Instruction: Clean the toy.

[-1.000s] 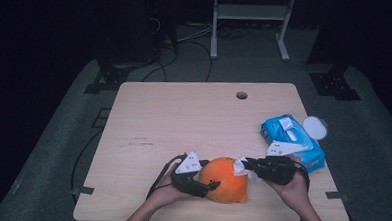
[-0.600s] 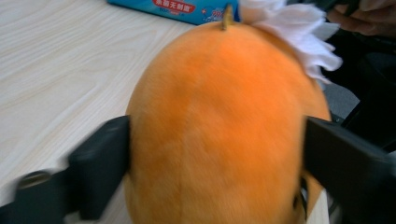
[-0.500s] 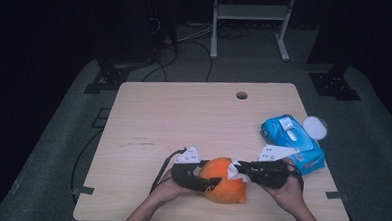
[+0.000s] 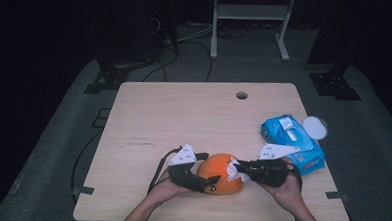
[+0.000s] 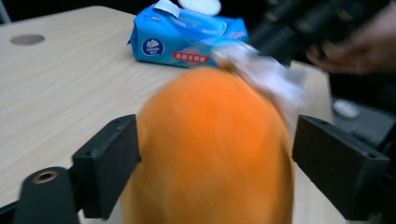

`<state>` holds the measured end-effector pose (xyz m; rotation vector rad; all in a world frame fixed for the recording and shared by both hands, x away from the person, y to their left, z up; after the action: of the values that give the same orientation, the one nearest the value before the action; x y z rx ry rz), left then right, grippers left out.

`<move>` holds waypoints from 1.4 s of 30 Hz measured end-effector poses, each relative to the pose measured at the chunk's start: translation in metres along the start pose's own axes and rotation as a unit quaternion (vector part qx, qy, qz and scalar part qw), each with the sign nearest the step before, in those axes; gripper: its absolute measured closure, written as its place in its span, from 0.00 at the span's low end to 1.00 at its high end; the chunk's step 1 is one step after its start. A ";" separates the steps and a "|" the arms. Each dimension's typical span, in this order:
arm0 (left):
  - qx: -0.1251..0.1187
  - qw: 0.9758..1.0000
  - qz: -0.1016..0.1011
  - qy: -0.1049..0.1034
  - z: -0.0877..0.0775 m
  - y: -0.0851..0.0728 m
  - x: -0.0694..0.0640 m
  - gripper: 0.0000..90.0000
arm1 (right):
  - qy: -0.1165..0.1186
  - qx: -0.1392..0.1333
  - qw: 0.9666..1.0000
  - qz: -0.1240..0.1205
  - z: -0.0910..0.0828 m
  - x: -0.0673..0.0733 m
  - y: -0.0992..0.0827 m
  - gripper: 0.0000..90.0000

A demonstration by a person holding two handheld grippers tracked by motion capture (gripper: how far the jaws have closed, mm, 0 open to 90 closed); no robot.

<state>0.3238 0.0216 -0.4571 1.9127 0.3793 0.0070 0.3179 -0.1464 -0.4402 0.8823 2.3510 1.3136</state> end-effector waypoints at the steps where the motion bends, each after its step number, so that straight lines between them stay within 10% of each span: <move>1: 0.017 1.000 0.009 0.004 0.002 -0.004 0.000 0.15 | 0.012 -0.001 1.000 -0.007 0.000 0.008 0.001 0.91; 5: 0.033 0.999 0.038 0.010 0.007 -0.014 -0.002 0.23 | -0.005 0.003 0.999 -0.049 0.001 0.021 0.005 0.90; 14: 0.032 0.999 0.038 -0.001 0.003 -0.017 -0.001 0.26 | -0.030 0.008 1.000 0.006 -0.011 -0.022 -0.008 0.90; 21: 0.040 0.998 0.045 -0.002 0.007 -0.017 -0.006 0.23 | -0.020 0.005 0.999 -0.026 -0.002 0.003 0.003 0.91; 31: 0.033 0.998 0.045 -0.003 0.010 -0.015 -0.007 0.23 | 0.003 0.014 1.000 0.021 -0.002 -0.015 -0.007 0.90; 42: 0.027 0.998 0.049 -0.016 0.009 -0.010 -0.009 0.19 | 0.010 -0.001 1.000 -0.010 -0.003 0.001 0.006 0.90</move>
<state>0.3147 0.0141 -0.4682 1.9815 0.2647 0.0309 0.3176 -0.1453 -0.4330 0.8483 2.3669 1.3217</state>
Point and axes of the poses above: each handheld gripper's, and its own axes: z roughly forward along the jaws, y roughly out of its top, x roughly to its left, the point moved 7 cm from there along z, roughly forward along the jaws, and after that the axes turned 9 degrees about -y, right-handed, at the moved point
